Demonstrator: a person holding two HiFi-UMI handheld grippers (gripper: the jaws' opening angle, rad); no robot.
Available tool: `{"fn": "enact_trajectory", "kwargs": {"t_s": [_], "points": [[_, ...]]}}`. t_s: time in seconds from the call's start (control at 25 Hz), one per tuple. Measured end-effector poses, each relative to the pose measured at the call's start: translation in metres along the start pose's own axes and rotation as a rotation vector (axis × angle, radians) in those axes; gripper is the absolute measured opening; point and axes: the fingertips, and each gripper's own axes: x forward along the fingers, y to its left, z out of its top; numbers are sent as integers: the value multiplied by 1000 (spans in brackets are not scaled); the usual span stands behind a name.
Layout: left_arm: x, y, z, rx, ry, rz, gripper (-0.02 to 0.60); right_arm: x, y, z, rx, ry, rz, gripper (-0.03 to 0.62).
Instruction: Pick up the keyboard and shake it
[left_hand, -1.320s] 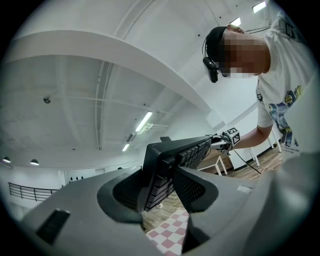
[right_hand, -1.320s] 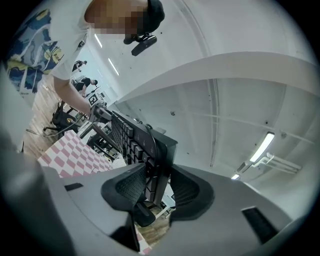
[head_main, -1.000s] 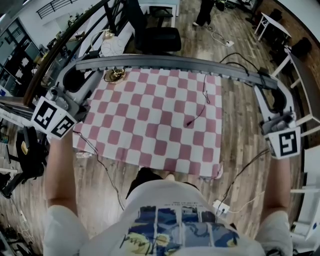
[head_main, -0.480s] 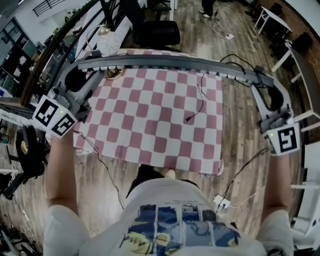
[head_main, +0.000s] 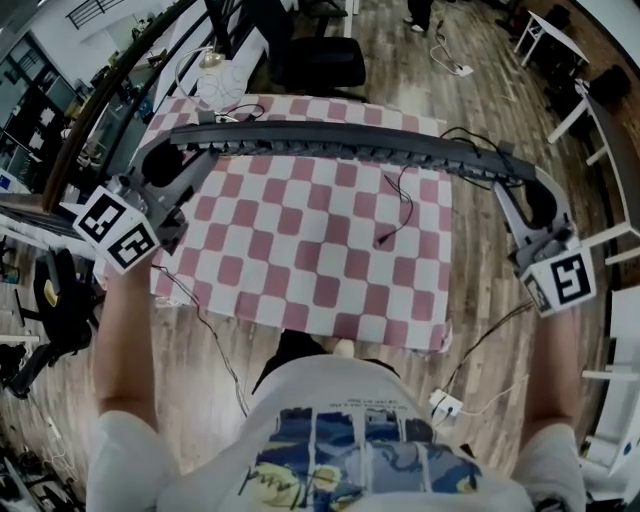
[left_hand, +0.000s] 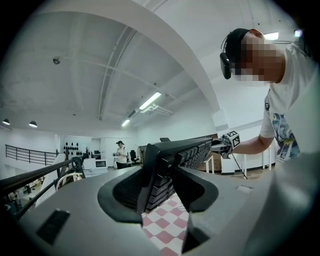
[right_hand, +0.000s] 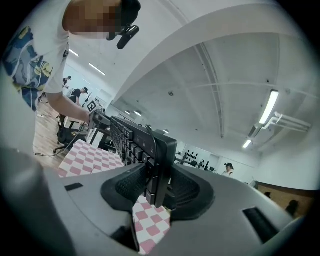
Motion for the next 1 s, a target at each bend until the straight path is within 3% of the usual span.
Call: {"fn": "enact_trajectory", "kwargs": {"t_s": [1.0], "points": [[22,2,-124,-252,228,-89,179,13,46,-99,228,189,76,152]]}}
